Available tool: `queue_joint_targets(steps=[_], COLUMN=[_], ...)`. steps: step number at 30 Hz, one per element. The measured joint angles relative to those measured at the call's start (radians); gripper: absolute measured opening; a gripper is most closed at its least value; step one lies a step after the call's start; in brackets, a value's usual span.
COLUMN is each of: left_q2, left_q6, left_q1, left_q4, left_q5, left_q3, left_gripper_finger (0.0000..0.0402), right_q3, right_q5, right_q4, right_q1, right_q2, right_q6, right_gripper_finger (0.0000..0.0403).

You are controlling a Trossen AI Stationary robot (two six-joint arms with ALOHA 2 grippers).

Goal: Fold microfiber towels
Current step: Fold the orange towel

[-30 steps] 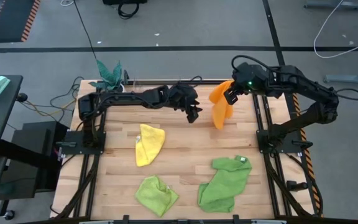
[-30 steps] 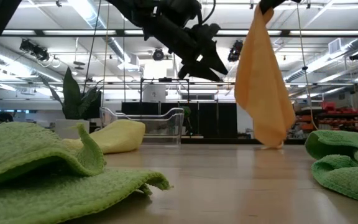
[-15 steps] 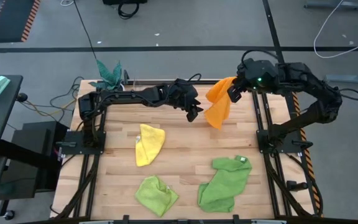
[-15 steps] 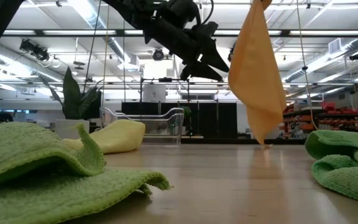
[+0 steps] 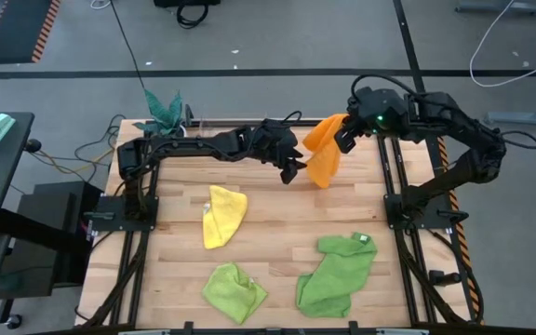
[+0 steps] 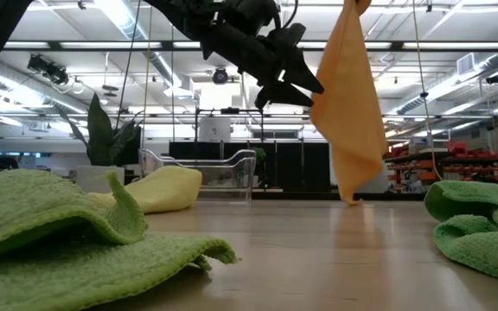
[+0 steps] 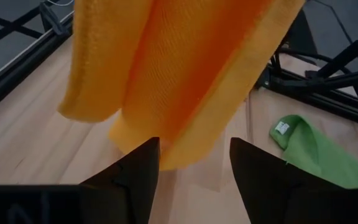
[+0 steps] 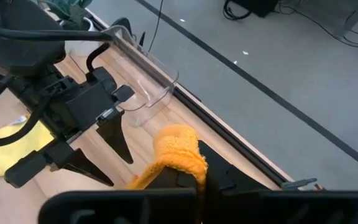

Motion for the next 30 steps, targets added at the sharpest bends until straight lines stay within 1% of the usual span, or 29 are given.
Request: queue_joint_targets(steps=[8, 17, 21, 30], left_q2=[0.000, 0.000, 0.000, 0.000], left_q6=[0.000, -0.001, -0.001, -0.006], left_q1=[0.001, -0.009, -0.017, -0.018], left_q4=[0.004, 0.005, 0.005, 0.011], left_q5=[0.000, 0.001, 0.026, 0.016], left_q3=[0.000, 0.000, 0.000, 0.000], left_gripper_finger=[0.0200, 0.0205, 0.0199, 0.0200], right_q3=[0.000, 0.000, 0.000, 0.000], right_q5=[-0.003, -0.004, -0.003, -0.007], right_q4=[0.018, 0.042, 0.050, 0.078], right_q1=[0.000, 0.000, 0.000, 0.000], right_q2=[0.000, 0.000, 0.000, 0.000], right_q6=[0.000, -0.011, -0.015, -0.037], right_gripper_finger=[0.0000, 0.0000, 0.0000, 0.0000])
